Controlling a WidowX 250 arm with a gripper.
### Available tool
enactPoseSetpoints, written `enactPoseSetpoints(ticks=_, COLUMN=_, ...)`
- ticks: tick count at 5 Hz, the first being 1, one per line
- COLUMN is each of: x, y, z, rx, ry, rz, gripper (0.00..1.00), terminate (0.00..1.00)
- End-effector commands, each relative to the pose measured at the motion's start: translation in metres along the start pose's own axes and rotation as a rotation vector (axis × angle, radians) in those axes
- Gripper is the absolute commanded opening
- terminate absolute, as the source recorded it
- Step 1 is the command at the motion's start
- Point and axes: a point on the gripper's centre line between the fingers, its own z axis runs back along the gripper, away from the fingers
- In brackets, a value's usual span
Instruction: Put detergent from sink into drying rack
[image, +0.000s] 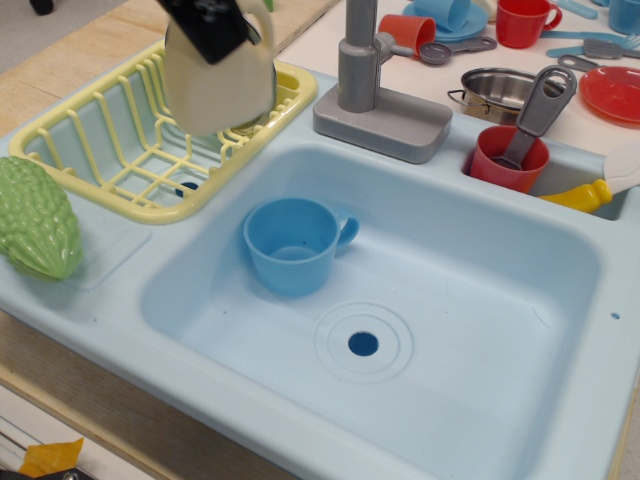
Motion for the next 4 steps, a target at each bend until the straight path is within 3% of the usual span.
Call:
enactPoseSetpoints(ticks=1, x=-0.0138, y=0.0340, z=0.0095, rx=-0.036, ry=0.034, rz=0.049, gripper=1.00, terminate=0.00)
enactPoseSetpoints(ticks=3, x=-0.0138, y=0.0340, z=0.0095, rx=-0.036, ry=0.034, rz=0.049, gripper=1.00, terminate=0.00)
enactPoseSetpoints(ticks=4, x=-0.0138, y=0.0340, z=0.0095, rx=-0.036, ry=0.034, rz=0.049, gripper=1.00, terminate=1.00)
